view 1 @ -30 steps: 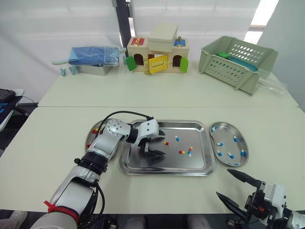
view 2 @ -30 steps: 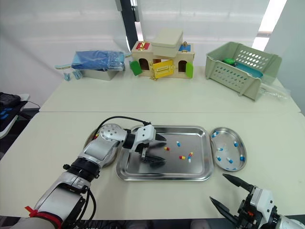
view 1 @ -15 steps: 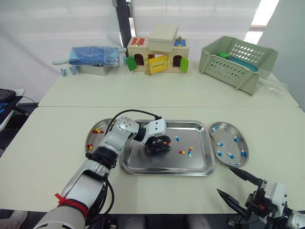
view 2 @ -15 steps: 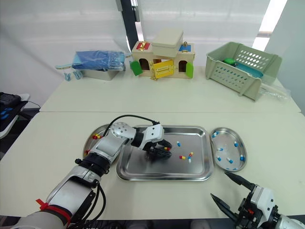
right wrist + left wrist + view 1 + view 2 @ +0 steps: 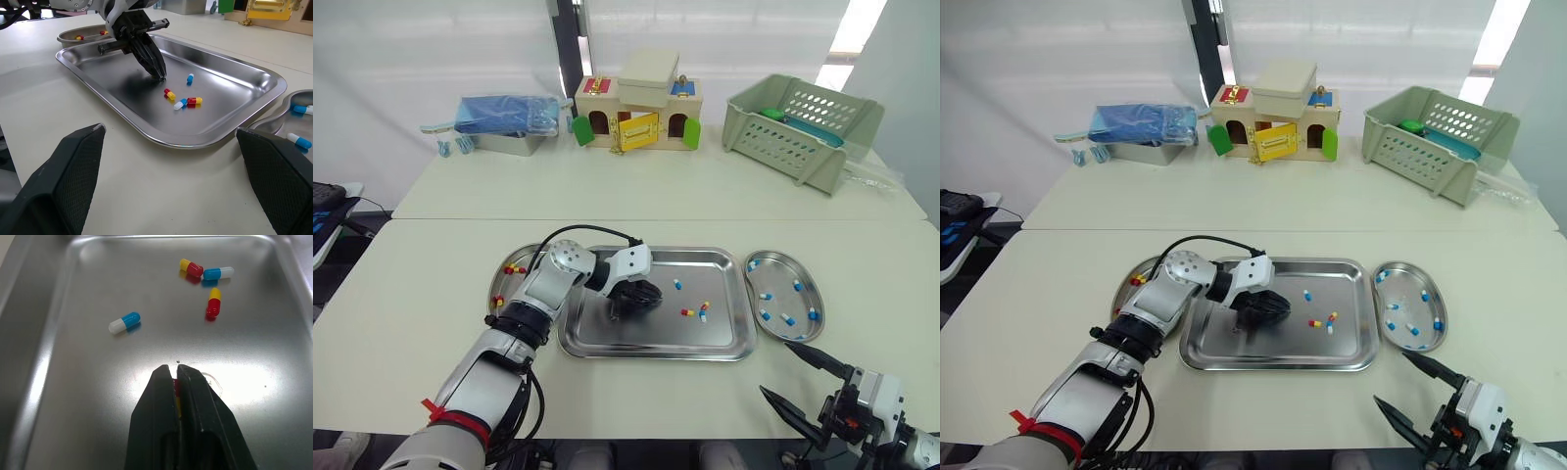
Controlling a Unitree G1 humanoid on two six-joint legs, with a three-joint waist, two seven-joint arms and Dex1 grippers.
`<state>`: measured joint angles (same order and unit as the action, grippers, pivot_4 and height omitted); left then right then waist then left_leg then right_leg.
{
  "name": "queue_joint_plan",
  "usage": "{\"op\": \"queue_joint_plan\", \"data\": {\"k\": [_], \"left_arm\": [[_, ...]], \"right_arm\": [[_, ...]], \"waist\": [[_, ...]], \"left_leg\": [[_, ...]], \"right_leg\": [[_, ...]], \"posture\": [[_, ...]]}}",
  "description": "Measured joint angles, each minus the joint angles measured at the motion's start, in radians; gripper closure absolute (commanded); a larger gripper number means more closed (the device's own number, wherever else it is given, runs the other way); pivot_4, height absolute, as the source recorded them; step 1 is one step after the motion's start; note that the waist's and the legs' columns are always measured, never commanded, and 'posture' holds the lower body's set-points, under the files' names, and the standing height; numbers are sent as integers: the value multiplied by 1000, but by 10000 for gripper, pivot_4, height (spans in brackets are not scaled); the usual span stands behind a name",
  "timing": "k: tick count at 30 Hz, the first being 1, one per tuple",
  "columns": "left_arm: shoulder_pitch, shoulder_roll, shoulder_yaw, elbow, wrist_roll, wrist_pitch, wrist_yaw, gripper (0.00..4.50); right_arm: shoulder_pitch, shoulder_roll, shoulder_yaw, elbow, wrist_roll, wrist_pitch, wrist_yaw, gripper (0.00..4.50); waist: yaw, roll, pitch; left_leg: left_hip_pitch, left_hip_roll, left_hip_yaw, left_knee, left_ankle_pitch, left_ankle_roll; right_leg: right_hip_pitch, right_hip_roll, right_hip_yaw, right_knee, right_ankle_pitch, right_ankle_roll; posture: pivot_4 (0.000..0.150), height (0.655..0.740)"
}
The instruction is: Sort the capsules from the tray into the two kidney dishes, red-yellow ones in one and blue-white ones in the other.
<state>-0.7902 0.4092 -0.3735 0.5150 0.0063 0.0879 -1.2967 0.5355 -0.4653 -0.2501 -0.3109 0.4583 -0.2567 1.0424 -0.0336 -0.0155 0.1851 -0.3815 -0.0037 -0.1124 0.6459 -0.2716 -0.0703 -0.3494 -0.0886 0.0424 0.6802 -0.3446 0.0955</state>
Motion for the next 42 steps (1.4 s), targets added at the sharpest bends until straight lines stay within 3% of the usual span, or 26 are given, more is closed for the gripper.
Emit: {"op": "queue_joint_plan", "data": {"k": [7,15,24,33,36,42], "left_arm": [[87,104,102,-259,-87,197,8,44429],[309,278,357,-591,-199,472,165,44429],[513,334,556,-644,-229,534,351,44429],[564,335,586,-623,-248,514,420,44429],[570,337,586,-621,-251,510,424,37724],[572,342,585,-618,-259,511,434,19281]], "right_arm": [[-5,-48,39,-46,22,12,26,0],[-124,-106,98,-36,37,49,70,0],[-228,-121,135,17,61,83,119,0],[-274,-126,152,33,71,104,138,0],[-274,-133,152,32,72,112,138,0],[-263,-136,152,30,72,116,135,0]], "waist": [[-10,0,0],[-13,1,0],[1,0,0],[1,0,0],[1,0,0],[1,0,0]], "left_leg": [[0,0,-1,0,0,0],[0,1,-2,0,0,0],[0,0,-2,0,0,0],[0,0,-1,0,0,0],[0,0,-1,0,0,0],[0,0,-1,0,0,0]], "right_leg": [[0,0,0,0,0,0],[0,0,-1,0,0,0],[0,0,-1,0,0,0],[0,-1,-1,0,0,0],[0,-1,-1,0,0,0],[0,-1,-1,0,0,0]], "posture": [[1500,7400],[1500,7400],[1500,7400],[1500,7400],[1500,7400],[1500,7400]]}}
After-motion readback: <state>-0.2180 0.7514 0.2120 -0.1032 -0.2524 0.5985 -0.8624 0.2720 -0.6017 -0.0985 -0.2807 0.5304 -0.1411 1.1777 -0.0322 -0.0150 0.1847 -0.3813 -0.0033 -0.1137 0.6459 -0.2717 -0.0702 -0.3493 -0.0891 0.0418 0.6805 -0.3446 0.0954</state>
